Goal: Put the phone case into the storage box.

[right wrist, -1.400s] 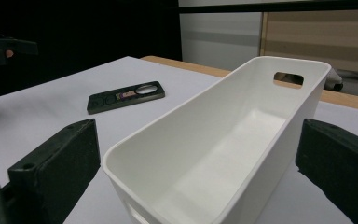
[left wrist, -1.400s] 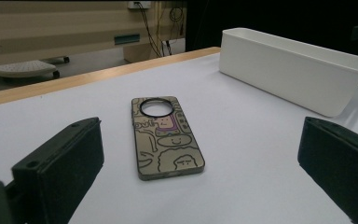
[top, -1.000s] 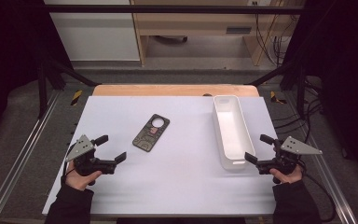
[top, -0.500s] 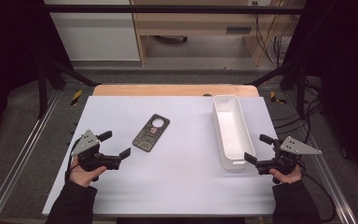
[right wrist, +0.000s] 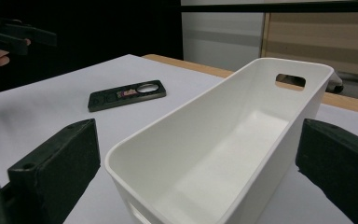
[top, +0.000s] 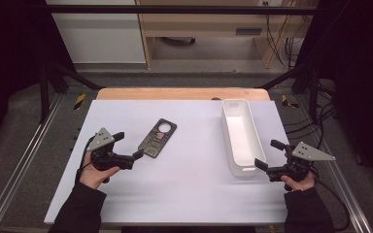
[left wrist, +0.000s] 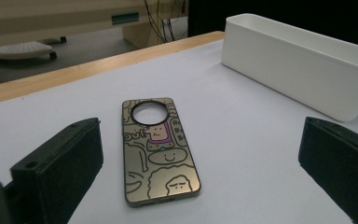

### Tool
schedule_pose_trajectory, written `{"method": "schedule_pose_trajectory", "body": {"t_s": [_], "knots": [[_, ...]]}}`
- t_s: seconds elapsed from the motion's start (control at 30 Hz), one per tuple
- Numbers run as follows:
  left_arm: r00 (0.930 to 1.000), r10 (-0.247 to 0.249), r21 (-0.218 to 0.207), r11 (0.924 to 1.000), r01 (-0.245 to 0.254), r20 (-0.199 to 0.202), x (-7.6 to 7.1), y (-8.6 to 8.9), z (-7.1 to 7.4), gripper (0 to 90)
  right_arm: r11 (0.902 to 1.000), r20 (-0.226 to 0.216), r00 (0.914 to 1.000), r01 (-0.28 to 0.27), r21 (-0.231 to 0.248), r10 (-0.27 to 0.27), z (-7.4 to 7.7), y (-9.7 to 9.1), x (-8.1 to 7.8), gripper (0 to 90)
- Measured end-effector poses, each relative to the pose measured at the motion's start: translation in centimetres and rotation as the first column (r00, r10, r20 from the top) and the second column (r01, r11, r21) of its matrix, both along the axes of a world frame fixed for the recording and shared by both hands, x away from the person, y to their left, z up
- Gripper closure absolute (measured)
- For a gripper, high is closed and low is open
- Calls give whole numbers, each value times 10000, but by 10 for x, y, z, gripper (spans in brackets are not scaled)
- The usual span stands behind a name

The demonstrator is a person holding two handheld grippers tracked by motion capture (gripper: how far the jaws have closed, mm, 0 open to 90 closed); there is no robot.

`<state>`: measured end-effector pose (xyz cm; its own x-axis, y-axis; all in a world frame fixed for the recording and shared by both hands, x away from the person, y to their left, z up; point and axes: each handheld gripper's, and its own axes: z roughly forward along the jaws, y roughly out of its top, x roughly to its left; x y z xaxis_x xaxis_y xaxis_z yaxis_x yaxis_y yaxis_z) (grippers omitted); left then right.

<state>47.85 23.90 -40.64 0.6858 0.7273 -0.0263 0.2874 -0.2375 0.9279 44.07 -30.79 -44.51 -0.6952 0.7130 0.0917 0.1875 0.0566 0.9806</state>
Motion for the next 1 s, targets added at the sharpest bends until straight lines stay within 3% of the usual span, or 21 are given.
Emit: {"method": "schedule_pose_trajectory", "body": {"t_s": [0.37,0.53,1.0], "knots": [[9993,57,800,9968,-27,-371,21,-21,-3,0,10000,9,10000,-4,-12,4,0,0,0,4],[9988,88,935,9956,-44,-473,29,-26,-3,0,10000,17,10000,-22,-5,22,0,0,0,4],[9951,384,1710,9850,-224,-909,57,-42,-5,0,10000,15,10000,-28,-31,28,0,0,0,4]]}}
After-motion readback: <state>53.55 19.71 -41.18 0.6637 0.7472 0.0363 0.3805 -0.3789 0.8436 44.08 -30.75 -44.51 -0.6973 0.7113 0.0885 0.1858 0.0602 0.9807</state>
